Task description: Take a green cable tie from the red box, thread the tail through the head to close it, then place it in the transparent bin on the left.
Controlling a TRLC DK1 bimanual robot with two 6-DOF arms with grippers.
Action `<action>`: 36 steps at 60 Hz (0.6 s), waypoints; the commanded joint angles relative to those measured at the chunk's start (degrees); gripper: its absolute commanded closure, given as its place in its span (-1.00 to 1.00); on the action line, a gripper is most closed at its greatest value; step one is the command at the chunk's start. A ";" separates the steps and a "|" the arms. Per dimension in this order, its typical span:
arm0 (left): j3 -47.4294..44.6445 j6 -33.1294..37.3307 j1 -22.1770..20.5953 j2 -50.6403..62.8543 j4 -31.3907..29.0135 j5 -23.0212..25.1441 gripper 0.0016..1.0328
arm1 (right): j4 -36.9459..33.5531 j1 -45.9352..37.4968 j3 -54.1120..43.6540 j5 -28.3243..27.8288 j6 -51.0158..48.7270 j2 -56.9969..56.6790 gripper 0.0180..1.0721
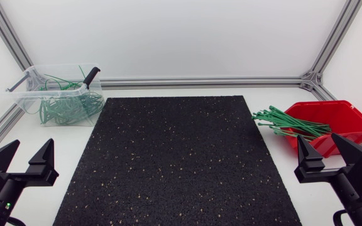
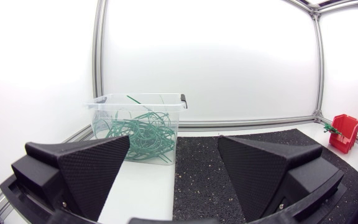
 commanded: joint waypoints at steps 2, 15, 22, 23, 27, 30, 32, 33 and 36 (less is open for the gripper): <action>-2.17 -1.15 -0.31 -0.23 -1.28 0.03 -0.92 | 0.21 0.29 -1.34 0.51 0.79 -0.76 -0.93; -2.17 -1.15 -0.39 -0.23 -1.28 0.03 -0.92 | 0.38 0.20 -0.73 0.33 0.70 -0.76 -0.93; -2.17 -1.15 -0.39 -0.23 -1.28 0.03 -0.92 | -0.67 0.20 2.52 -0.54 0.87 -0.76 -0.93; -2.17 -1.15 -0.39 -0.23 -1.28 0.03 -0.92 | -0.93 0.29 3.05 -0.63 0.87 -0.76 -0.93; -2.17 -1.15 -0.39 -0.23 -1.28 0.03 -0.92 | -1.73 1.34 5.60 -0.63 0.96 -0.67 -0.93; -2.17 -1.15 -0.39 -0.23 -1.28 0.03 -0.92 | -2.34 2.31 7.44 -0.28 0.96 -0.40 -0.93; -2.17 -1.15 -0.31 -0.23 -1.28 0.03 -0.92 | -2.52 2.75 8.59 -0.11 0.96 -0.23 -0.93; -2.17 -1.15 -0.31 -0.23 -1.28 0.03 -0.92 | -2.87 2.84 9.29 -0.11 0.96 0.03 -0.93; -2.17 -1.15 -0.22 -0.23 -1.28 0.03 -0.92 | -3.66 2.92 11.31 -0.11 0.96 1.00 -0.93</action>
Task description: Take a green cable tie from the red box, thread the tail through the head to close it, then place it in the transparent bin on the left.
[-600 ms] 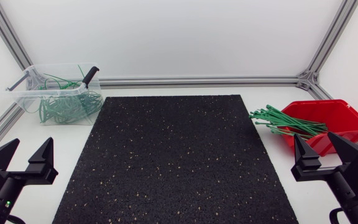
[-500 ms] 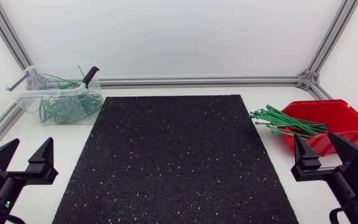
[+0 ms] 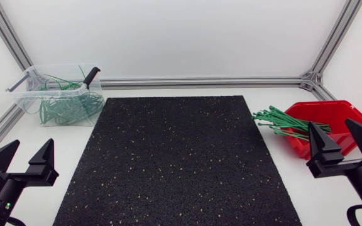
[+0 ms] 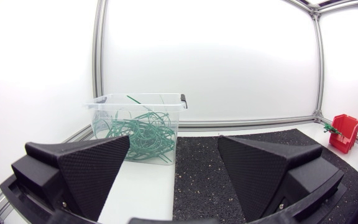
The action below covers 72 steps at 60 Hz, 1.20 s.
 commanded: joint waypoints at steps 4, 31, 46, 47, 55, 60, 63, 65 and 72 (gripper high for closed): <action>-2.17 -1.15 -0.13 -0.23 -1.28 0.03 -0.92 | -0.86 0.52 6.28 0.51 0.94 3.90 -0.93; -2.17 -1.15 -0.22 -0.23 -1.28 0.03 -0.92 | -6.93 -0.45 26.58 0.33 0.94 27.72 -0.93; -2.17 -1.15 -0.31 -0.23 -1.28 0.03 -0.92 | -22.75 -4.23 41.52 -1.60 0.59 46.44 -0.93; -2.17 -1.15 -0.31 -0.23 -1.28 0.03 -0.92 | -23.54 -4.49 42.14 -1.69 0.50 47.41 -0.93; -2.17 -1.15 -0.31 -0.23 -1.28 0.03 -0.92 | -30.83 -5.19 47.59 -3.27 -3.81 54.79 -0.93; -2.17 -1.15 -0.31 -0.23 -1.28 0.03 -0.92 | -34.96 -5.54 50.66 -3.71 -7.23 59.45 -0.93; -2.17 -1.15 -0.31 -0.23 -1.28 0.03 -0.92 | -36.63 -6.16 51.72 -4.33 -9.96 62.09 -0.93; -2.17 -1.15 -0.39 -0.23 -1.28 0.03 -0.92 | -36.81 -7.21 52.16 -5.82 -11.36 63.67 -0.93; -2.17 -1.15 -0.39 -0.23 -1.28 0.03 -0.92 | -38.13 -11.26 53.74 -13.55 -17.25 68.77 -0.93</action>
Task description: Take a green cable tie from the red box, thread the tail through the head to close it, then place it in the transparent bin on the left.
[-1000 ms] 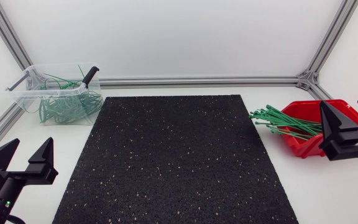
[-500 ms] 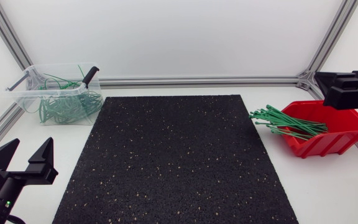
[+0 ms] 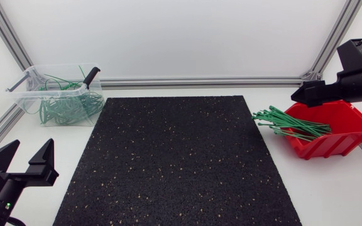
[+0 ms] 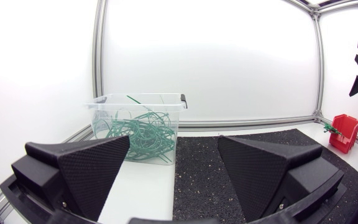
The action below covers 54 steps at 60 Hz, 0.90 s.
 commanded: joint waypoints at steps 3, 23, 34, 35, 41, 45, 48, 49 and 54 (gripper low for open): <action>-2.17 -1.15 -0.39 -0.23 -1.28 0.03 -0.92 | -3.74 -2.21 3.15 -1.88 -8.75 5.98 -0.93; -2.17 -1.15 -0.39 -0.23 -1.28 0.03 -0.92 | -18.15 -2.56 11.32 -1.97 -37.40 19.08 -0.93; -2.26 -1.15 -0.57 -0.23 -1.28 0.03 -0.92 | -22.81 -0.71 13.52 -1.62 -49.88 21.63 -0.89; -2.26 -1.15 -0.57 -0.23 -1.28 0.03 -0.92 | -22.72 -0.54 13.25 -1.44 -50.85 21.63 -0.89; -2.17 -1.15 -0.57 -0.23 -1.28 0.03 -0.92 | -20.79 -0.19 10.71 -1.35 -58.67 21.54 -0.78; -2.17 -1.15 -0.57 -0.23 -1.28 0.03 -0.92 | -18.85 0.25 9.12 -1.27 -60.78 21.54 -0.78; -2.17 -1.15 -0.57 -0.23 -1.28 0.03 -0.92 | -18.06 0.60 8.16 -1.35 -62.98 21.45 -0.72; -2.17 -1.07 -0.57 -0.23 -1.28 0.03 -0.92 | -17.62 0.69 7.80 -1.27 -63.59 21.45 -0.70; -2.17 -1.15 -0.57 -0.23 -1.28 0.03 -0.92 | -14.37 0.78 5.96 -0.65 -66.23 21.63 -0.63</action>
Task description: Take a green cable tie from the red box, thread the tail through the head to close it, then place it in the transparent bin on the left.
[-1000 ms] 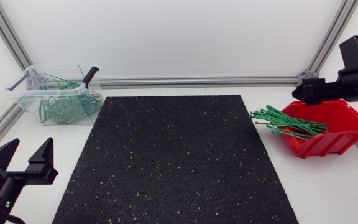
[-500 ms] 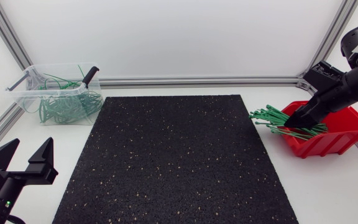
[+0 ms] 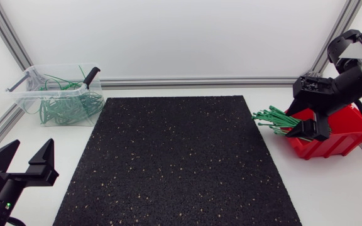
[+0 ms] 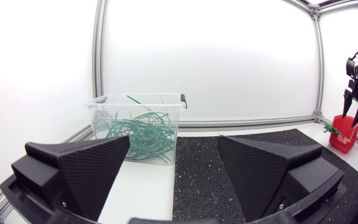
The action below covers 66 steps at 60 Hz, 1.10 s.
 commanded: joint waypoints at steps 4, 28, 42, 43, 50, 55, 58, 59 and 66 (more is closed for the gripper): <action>-2.17 -1.15 -0.61 -0.23 -1.28 0.03 -0.92 | 2.40 0.58 -3.80 2.13 -6.99 1.57 -0.52; -2.17 -1.15 -0.61 -0.14 -1.28 0.03 -0.92 | 8.90 3.22 -7.05 4.94 -11.12 3.59 -0.14; -2.17 -1.15 -0.61 -0.23 -1.28 0.03 -0.92 | 9.17 3.13 -5.29 4.94 -11.65 7.19 0.10; -2.17 -1.15 -0.61 -0.23 -1.28 0.03 -0.92 | 9.17 3.13 -5.20 4.94 -11.65 7.28 0.10; -2.17 -1.15 -0.61 -0.23 -1.28 0.03 -0.92 | 9.43 3.13 -5.03 5.21 -11.65 8.07 0.14; -2.17 -1.15 -0.61 -0.14 -1.28 0.03 -0.92 | 9.43 3.13 -5.03 5.30 -11.65 8.07 0.36; -2.17 -1.15 -0.61 -0.14 -1.28 0.03 -0.92 | 9.52 3.04 -5.03 5.30 -11.65 7.89 0.37; -2.17 -1.15 -0.61 -0.14 -1.28 0.03 -0.92 | 9.69 3.04 -5.03 5.30 -11.65 7.89 0.37; -2.17 -1.15 -0.79 -0.14 -1.37 0.03 -0.92 | 9.78 2.87 -5.03 5.47 -11.82 7.89 0.39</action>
